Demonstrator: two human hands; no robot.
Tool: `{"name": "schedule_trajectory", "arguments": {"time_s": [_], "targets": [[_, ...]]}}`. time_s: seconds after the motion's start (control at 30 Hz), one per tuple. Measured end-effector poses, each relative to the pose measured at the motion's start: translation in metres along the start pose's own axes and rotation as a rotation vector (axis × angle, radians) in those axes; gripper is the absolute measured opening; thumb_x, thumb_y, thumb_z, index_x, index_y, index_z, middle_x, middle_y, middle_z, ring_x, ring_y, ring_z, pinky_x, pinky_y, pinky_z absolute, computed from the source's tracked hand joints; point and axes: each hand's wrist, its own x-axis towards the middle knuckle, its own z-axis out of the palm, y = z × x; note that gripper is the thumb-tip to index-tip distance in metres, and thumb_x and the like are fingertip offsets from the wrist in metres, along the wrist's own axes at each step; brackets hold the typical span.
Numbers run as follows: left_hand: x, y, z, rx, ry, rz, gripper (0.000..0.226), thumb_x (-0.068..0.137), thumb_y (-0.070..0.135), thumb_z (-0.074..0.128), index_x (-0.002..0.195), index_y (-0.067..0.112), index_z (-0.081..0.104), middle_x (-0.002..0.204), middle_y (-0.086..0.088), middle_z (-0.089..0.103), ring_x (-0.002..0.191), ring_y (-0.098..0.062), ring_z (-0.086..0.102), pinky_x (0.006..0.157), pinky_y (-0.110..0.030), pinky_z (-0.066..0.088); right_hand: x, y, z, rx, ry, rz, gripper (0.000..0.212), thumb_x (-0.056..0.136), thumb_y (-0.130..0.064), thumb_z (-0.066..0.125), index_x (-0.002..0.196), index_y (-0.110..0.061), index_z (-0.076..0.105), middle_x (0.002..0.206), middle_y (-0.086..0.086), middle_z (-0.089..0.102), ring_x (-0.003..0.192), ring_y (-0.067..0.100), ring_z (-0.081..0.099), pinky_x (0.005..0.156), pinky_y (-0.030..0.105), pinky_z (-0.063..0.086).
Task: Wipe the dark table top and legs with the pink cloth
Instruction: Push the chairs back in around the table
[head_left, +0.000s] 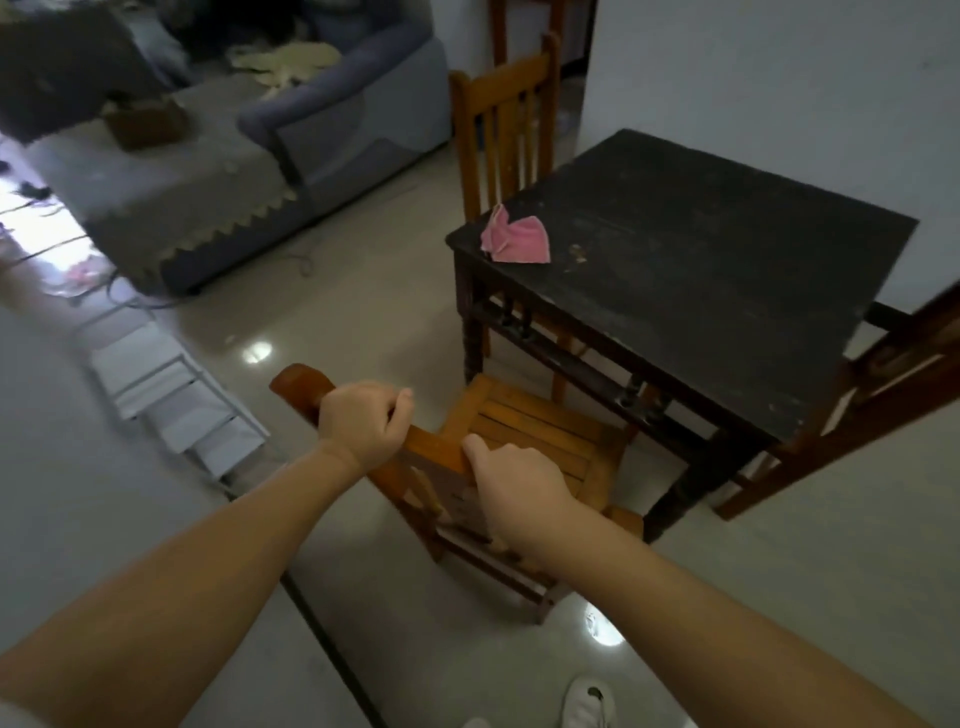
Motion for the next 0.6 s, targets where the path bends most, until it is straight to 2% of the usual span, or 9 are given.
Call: {"name": "schedule_trajectory", "arguments": {"time_s": [0.07, 0.13, 0.23, 0.47, 0.53, 0.6], "targets": [[0.009, 0.0, 0.004, -0.016, -0.014, 0.023, 0.045, 0.085, 0.033, 0.029, 0.043, 0.018, 0.038, 0.043, 0.005, 0.036, 0.039, -0.012, 0.03, 0.046, -0.013, 0.014, 0.003, 0.002, -0.002, 0.001, 0.021, 0.029, 0.034, 0.095, -0.016, 0.051, 0.126, -0.015, 0.038, 0.101, 0.01, 0.061, 0.087, 0.028, 0.058, 0.06, 0.034, 0.04], [0.021, 0.001, 0.009, -0.04, -0.056, 0.033, 0.044, 0.085, 0.038, 0.024, 0.045, 0.022, 0.034, 0.043, 0.008, 0.034, 0.04, -0.009, 0.028, 0.045, -0.016, 0.016, 0.007, 0.005, -0.003, 0.026, 0.029, 0.067, 0.036, 0.095, -0.02, 0.053, 0.127, -0.017, 0.037, 0.101, 0.008, 0.061, 0.085, 0.025, 0.059, 0.062, 0.033, 0.045], [0.046, 0.006, 0.019, -0.065, -0.12, 0.062, 0.044, 0.083, 0.044, 0.016, 0.044, 0.027, 0.026, 0.043, 0.01, 0.029, 0.041, -0.003, 0.028, 0.044, -0.021, 0.019, 0.018, 0.016, -0.008, 0.068, 0.052, 0.132, 0.035, 0.096, -0.027, 0.051, 0.128, -0.021, 0.037, 0.105, 0.007, 0.061, 0.092, 0.026, 0.062, 0.075, 0.037, 0.054], [0.109, 0.007, 0.051, -0.161, -0.139, 0.139, 0.046, 0.085, 0.046, 0.016, 0.043, 0.028, 0.027, 0.043, 0.009, 0.029, 0.042, -0.004, 0.03, 0.045, -0.022, 0.023, 0.054, 0.051, -0.038, 0.113, 0.031, 0.183, 0.041, 0.096, -0.033, 0.05, 0.133, -0.025, 0.034, 0.111, 0.003, 0.06, 0.093, 0.021, 0.062, 0.081, 0.036, 0.055], [0.122, 0.002, 0.059, -0.175, -0.141, 0.204, 0.048, 0.086, 0.046, 0.017, 0.045, 0.028, 0.031, 0.044, 0.009, 0.034, 0.043, -0.003, 0.033, 0.045, -0.02, 0.022, 0.063, 0.059, -0.044, 0.102, 0.024, 0.195, 0.041, 0.096, -0.035, 0.05, 0.133, -0.025, 0.034, 0.11, 0.003, 0.061, 0.093, 0.021, 0.062, 0.082, 0.038, 0.055], [0.134, -0.008, 0.064, -0.159, -0.17, 0.346, 0.045, 0.088, 0.047, 0.019, 0.051, 0.029, 0.038, 0.05, 0.01, 0.042, 0.049, -0.004, 0.039, 0.047, -0.018, 0.021, 0.071, 0.064, -0.047, 0.08, 0.025, 0.213, 0.039, 0.096, -0.038, 0.049, 0.13, -0.026, 0.035, 0.106, 0.002, 0.062, 0.09, 0.021, 0.062, 0.081, 0.039, 0.056]]}}
